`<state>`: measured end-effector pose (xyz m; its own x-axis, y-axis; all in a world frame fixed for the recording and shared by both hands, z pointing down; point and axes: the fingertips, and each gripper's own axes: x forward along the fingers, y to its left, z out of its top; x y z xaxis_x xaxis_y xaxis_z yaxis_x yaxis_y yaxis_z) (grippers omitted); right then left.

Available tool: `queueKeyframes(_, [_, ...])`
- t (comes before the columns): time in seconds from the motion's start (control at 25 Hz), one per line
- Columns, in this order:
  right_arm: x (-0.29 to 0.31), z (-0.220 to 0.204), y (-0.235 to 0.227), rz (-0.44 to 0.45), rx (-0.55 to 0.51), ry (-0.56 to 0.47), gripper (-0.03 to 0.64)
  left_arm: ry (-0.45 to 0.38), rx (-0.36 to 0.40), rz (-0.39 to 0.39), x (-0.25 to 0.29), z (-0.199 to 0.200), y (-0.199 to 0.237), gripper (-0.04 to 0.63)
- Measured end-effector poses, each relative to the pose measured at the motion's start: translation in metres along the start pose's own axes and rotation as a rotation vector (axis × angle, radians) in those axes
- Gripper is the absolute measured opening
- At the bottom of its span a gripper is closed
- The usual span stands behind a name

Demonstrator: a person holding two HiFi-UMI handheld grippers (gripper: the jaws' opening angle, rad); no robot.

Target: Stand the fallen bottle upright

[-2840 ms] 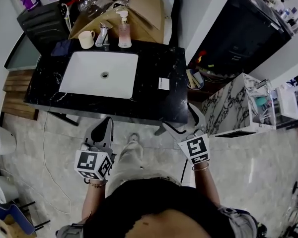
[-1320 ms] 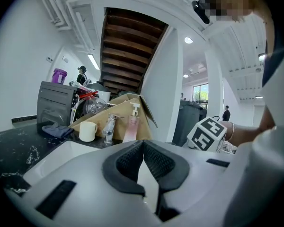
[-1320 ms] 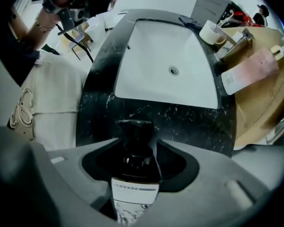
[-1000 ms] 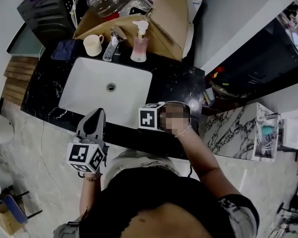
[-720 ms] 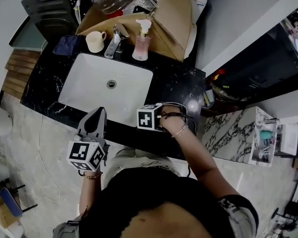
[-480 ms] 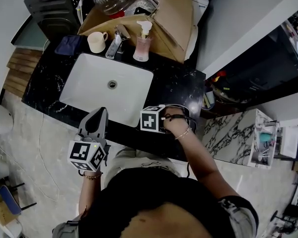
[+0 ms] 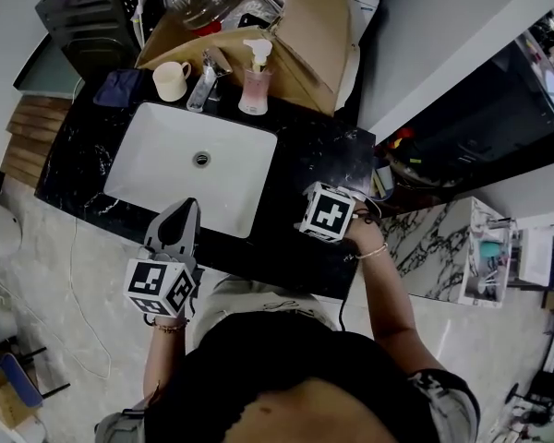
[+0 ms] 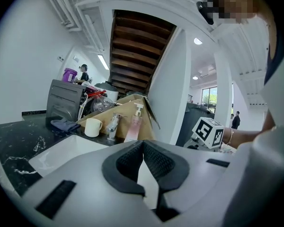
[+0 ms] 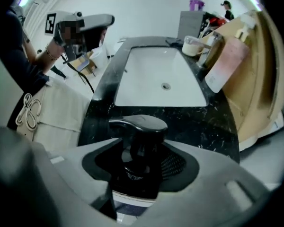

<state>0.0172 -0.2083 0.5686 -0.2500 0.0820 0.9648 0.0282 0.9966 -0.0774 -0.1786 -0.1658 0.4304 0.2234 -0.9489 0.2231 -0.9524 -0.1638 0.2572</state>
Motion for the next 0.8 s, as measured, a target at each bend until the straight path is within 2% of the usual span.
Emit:
queueKeyframes(0.32, [-0.033,0.011,-0.033,-0.180,0.178,-0.340,0.218,0.006,0.020,-0.038,0.012,0.005,-0.008,0.003])
queueKeyframes(0.56, [-0.038,0.008,-0.050,-0.356,0.290,-0.525,0.218,0.019,0.030,-0.054,0.017,0.004,-0.013,0.003])
queueKeyframes(0.72, [-0.046,0.005,-0.059,-0.414,0.407,-0.717,0.218,0.021,0.030,-0.060,0.020,0.004,-0.014,0.003])
queueKeyframes(0.8, [-0.048,0.003,-0.063,-0.428,0.454,-0.782,0.218,0.025,0.034,-0.063,0.021,0.004,-0.015,0.003])
